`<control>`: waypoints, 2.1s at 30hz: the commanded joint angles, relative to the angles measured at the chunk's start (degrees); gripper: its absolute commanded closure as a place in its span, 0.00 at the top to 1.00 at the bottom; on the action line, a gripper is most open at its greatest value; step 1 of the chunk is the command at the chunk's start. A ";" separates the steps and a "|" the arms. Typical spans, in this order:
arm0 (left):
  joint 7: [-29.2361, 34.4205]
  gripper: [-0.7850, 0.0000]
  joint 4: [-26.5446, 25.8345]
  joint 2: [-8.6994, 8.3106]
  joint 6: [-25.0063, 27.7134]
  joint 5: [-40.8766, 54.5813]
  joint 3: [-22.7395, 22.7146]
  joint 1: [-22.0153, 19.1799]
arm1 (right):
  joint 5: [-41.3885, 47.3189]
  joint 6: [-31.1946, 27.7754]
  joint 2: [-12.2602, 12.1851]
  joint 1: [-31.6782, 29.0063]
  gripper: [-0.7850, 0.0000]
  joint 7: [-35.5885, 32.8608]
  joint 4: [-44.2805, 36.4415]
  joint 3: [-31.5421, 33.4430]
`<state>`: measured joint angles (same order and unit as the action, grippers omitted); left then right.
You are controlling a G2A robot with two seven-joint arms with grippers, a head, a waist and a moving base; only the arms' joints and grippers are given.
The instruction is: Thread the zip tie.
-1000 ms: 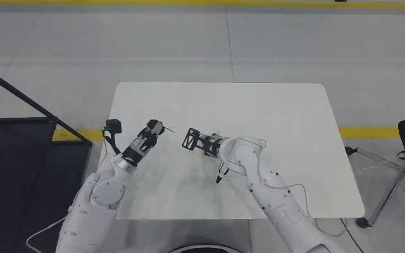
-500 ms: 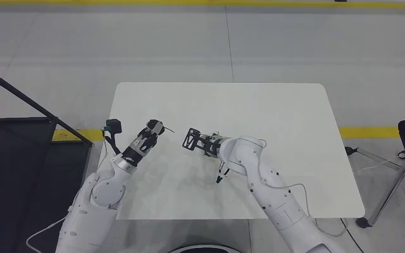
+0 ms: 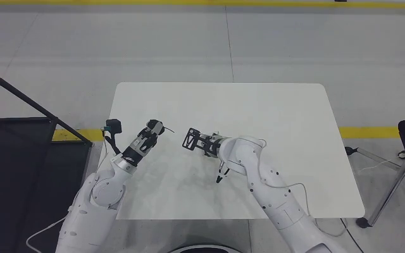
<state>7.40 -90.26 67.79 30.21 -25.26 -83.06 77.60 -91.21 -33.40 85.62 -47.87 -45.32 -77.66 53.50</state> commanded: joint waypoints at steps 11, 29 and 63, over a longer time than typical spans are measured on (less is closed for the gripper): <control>0.00 0.00 0.00 0.00 0.00 0.00 0.00 0.00 | -0.01 0.70 -0.33 -0.66 0.12 -0.45 -1.67 0.62; 0.00 0.00 0.00 0.00 0.00 0.00 0.00 0.00 | 5.58 -1.23 0.79 3.53 0.32 -10.96 3.73 -2.39; 0.00 0.00 0.00 0.00 0.00 0.00 0.00 0.00 | 6.02 -0.97 0.06 3.11 0.00 -10.84 0.81 -1.81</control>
<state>7.40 -90.26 67.79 30.21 -25.26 -83.06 77.60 -84.92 -34.36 85.87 -44.22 -55.98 -75.83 51.34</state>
